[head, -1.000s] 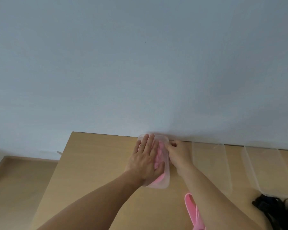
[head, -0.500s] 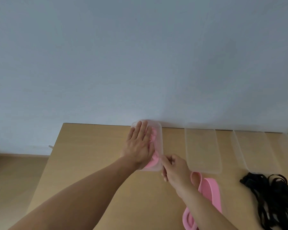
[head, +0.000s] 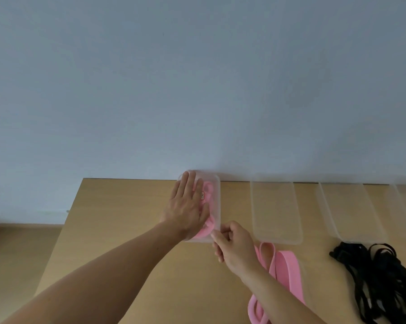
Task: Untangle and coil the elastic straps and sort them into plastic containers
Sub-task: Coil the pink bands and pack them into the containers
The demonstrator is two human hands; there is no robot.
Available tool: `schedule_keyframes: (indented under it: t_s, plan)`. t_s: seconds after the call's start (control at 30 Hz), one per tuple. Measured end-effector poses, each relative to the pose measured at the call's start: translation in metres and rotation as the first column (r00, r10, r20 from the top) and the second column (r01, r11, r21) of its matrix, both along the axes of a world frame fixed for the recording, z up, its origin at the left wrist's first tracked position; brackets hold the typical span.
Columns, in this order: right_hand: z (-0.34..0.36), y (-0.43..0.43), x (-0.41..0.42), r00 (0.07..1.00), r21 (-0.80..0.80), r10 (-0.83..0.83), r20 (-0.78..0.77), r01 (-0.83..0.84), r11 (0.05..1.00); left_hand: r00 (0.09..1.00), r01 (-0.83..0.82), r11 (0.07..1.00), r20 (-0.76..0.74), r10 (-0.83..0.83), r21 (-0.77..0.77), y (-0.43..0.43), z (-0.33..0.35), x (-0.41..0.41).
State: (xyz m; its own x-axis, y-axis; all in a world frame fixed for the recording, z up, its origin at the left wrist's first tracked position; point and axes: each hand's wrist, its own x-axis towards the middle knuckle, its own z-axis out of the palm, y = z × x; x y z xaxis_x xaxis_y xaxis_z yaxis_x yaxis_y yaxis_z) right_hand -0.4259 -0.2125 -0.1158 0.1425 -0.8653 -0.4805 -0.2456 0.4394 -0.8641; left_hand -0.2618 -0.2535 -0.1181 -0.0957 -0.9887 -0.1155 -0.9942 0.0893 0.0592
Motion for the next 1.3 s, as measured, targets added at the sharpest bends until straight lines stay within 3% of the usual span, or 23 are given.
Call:
schedule_keyframes:
  t_s: [0.1,0.27,0.43,0.53,0.67,0.83,0.93,1.03,1.2,1.3]
  plan:
    - [0.0,-0.003,0.003,0.999,-0.044,-0.035,-0.03,0.034,0.998,1.0,-0.017,1.0,0.022,0.017,0.024,-0.004,0.005,-0.002]
    - [-0.003,-0.007,0.007,0.997,-0.044,-0.016,-0.076,0.013,0.999,0.993,0.098,0.994,0.063,-0.095,-0.043,-0.003,0.014,-0.001]
    - [0.009,-0.006,-0.002,0.99,-0.022,0.063,-0.123,-0.066,0.998,1.0,0.013,1.0,0.012,-0.013,0.024,0.002,0.022,-0.009]
    - [0.021,0.004,-0.028,0.919,-0.215,0.088,-0.384,-0.181,0.96,1.0,-0.001,0.999,-0.03,0.0,-0.045,0.017,0.033,-0.023]
    - [0.041,0.032,-0.078,0.856,-0.396,-0.057,-0.514,-0.177,0.901,0.973,-0.006,0.995,-0.228,-0.016,-0.095,0.057,0.044,-0.051]
    - [0.043,0.075,-0.127,0.677,-0.223,0.002,-0.736,-0.246,0.943,0.897,-0.006,1.0,-0.443,0.008,0.007,0.106,0.039,-0.084]
    - [0.032,0.094,-0.141,0.608,-0.125,0.076,-0.79,-0.281,0.951,0.881,0.017,0.988,-0.47,0.056,0.151,0.125,0.041,-0.1]
    - [0.022,0.102,-0.148,0.539,-0.16,0.073,-0.839,-0.373,0.914,0.899,0.063,0.965,-0.435,0.055,0.254,0.136,0.049,-0.11]
    - [0.01,0.104,-0.154,0.549,-0.048,0.261,-0.794,-0.485,0.873,0.913,0.075,0.921,-0.398,0.091,0.381,0.141,0.064,-0.122]
    - [0.012,0.099,-0.157,0.542,-0.071,0.264,-0.798,-0.52,0.851,0.911,0.062,0.902,-0.394,0.124,0.428,0.144,0.07,-0.132]
